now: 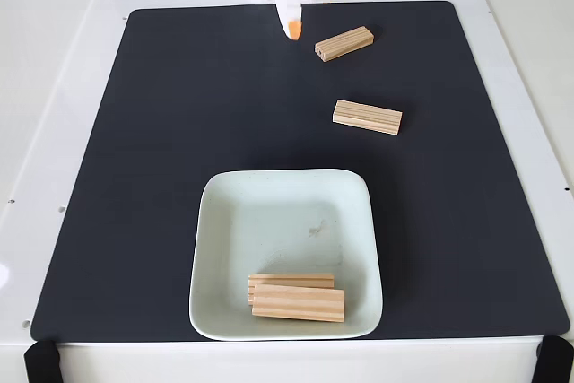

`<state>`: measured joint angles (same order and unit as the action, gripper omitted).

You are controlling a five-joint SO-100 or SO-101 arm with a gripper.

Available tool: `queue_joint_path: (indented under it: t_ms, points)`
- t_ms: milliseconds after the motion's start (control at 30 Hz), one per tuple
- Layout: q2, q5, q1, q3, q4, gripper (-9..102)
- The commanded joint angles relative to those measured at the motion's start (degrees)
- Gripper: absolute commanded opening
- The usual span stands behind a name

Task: Pick up the wooden block and place them on the plate.

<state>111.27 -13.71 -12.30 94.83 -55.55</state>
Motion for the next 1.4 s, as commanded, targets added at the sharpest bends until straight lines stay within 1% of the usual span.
queue_joint_path:
  t_ms: [0, 200, 333, 433, 600, 667, 733, 800, 967, 1033, 1067, 1200, 1367]
  points:
    - [5.6, -1.8, -0.4, -0.4, -8.3, 37]
    - [8.9, -1.9, -0.5, -0.4, -15.1, 14]
    - [10.5, -1.3, -1.1, -0.4, -19.8, 5]
    - [10.9, 1.1, -3.1, -0.4, -23.0, 0]
    - [9.8, 6.1, -5.4, -2.7, -26.5, -1]
    - [8.8, 11.2, -5.9, -3.2, -26.6, -1]
    - [7.0, 18.8, -6.8, -3.5, -26.5, -1]
    - [5.2, 23.1, -7.7, -4.7, -26.6, -1]
    - [-2.5, 24.3, -8.8, -8.6, -25.8, -1]
    - [-6.5, 27.5, -9.1, -10.7, -25.8, -1]
    - [-8.6, 29.9, -9.1, -11.8, -25.5, -1]
    - [-17.1, 36.9, -9.2, -16.1, -20.0, -1]
    - [-24.9, 42.4, -9.4, -22.7, -16.9, -1]
